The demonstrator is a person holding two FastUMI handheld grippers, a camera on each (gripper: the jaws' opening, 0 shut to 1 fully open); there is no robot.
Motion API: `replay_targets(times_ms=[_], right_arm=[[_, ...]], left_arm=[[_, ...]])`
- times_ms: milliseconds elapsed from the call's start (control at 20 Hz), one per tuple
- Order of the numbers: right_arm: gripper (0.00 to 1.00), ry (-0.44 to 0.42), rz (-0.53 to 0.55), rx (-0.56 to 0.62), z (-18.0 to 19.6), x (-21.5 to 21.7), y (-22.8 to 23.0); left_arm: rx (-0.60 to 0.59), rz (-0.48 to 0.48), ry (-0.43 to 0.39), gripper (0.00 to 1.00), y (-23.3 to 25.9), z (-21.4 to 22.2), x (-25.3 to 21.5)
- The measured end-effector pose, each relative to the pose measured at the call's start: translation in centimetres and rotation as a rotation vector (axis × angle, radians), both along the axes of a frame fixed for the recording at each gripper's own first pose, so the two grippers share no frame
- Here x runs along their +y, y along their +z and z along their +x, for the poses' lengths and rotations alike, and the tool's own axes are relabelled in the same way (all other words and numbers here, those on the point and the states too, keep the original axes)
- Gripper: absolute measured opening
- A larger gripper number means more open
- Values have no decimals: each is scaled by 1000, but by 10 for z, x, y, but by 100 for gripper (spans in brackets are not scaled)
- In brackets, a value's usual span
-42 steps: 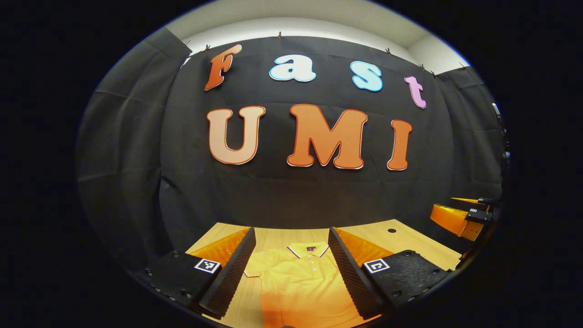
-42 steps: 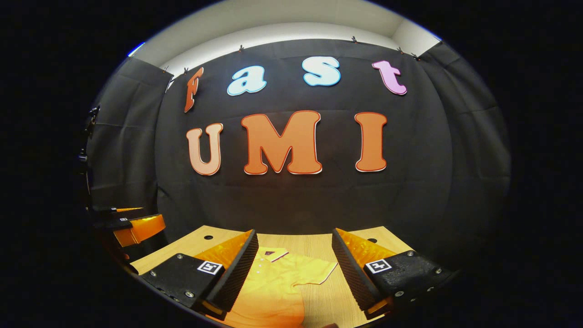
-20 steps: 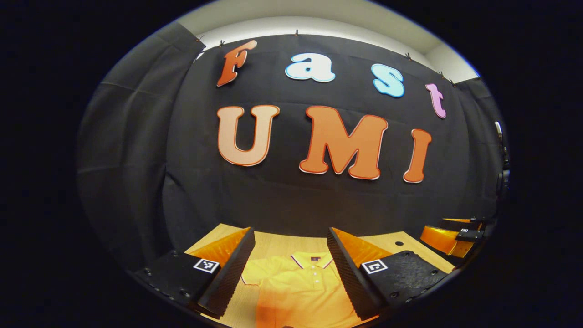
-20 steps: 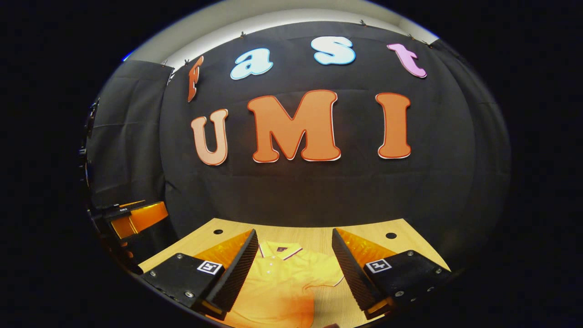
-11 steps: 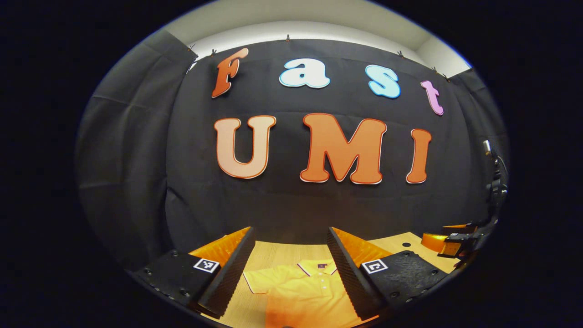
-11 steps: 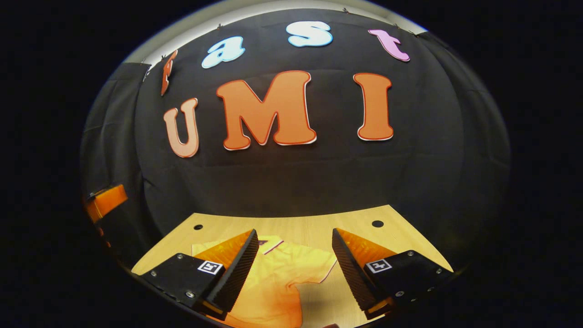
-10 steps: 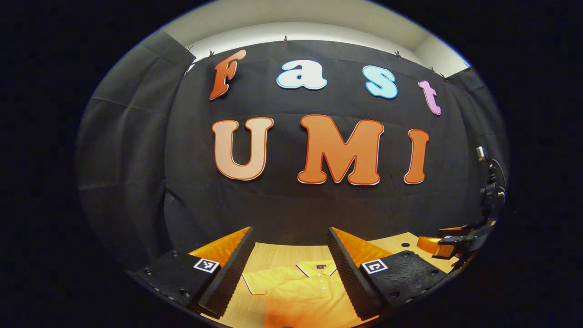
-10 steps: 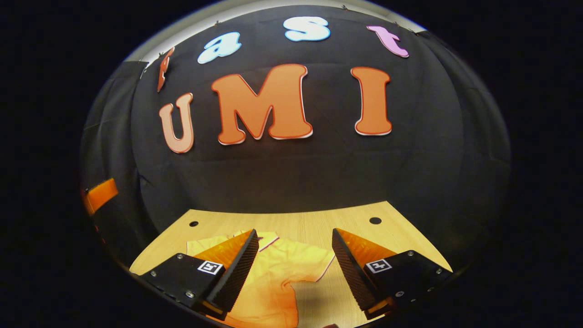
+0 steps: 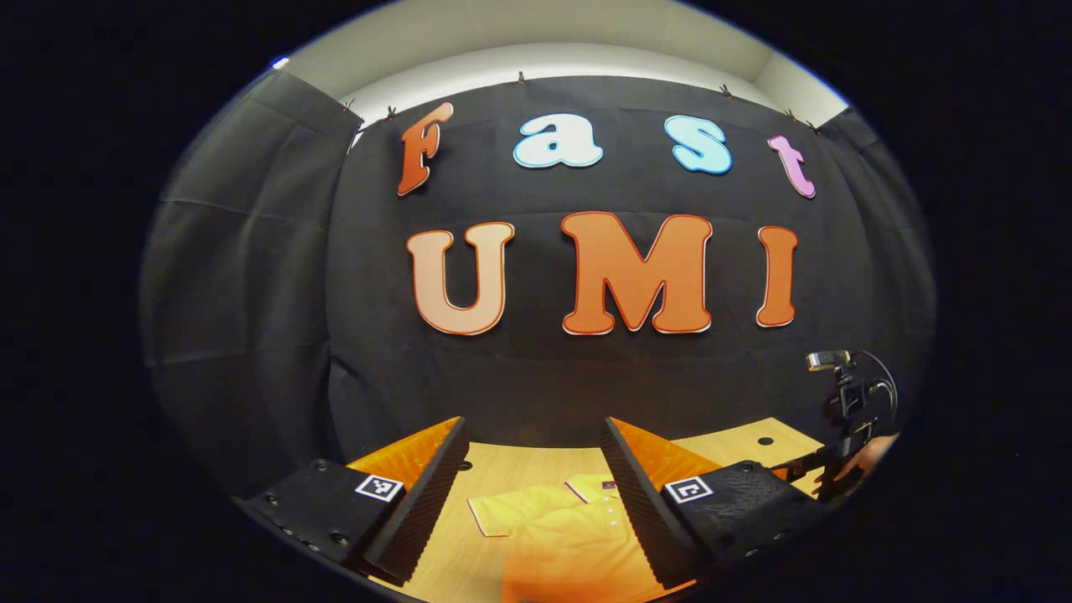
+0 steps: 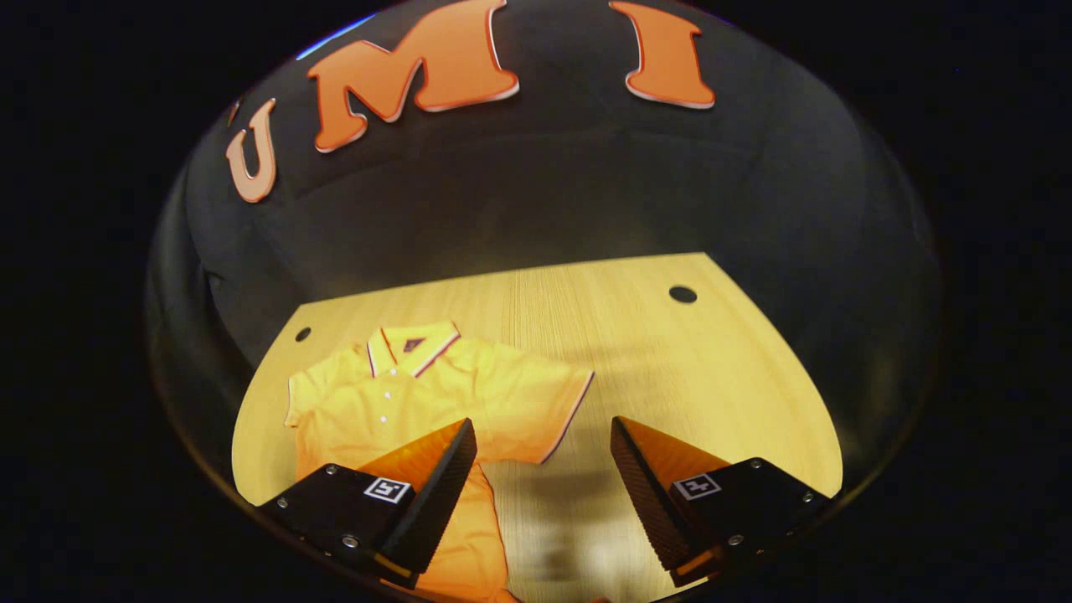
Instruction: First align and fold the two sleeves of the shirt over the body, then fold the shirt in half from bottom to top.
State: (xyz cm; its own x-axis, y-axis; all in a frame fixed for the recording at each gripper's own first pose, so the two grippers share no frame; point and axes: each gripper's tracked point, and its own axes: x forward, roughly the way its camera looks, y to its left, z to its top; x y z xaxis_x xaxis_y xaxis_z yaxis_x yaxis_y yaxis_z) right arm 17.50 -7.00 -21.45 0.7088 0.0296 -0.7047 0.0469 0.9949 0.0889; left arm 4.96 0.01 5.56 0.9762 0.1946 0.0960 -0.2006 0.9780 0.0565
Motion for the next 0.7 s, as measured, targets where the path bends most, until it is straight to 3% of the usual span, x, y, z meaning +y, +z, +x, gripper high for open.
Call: replay_targets(times_ms=[200, 550, 700], right_arm=[[96, -27, 67, 162, 14, 1, -41], [94, -46, 69, 340, 48, -6, -83], [85, -71, 68, 404, 65, -10, -102]], left_arm=[[25, 10, 69, 98, -9, -18, 9], [95, 15, 198, 97, -35, -48, 26], [155, -1, 251, 97, -54, -58, 31]])
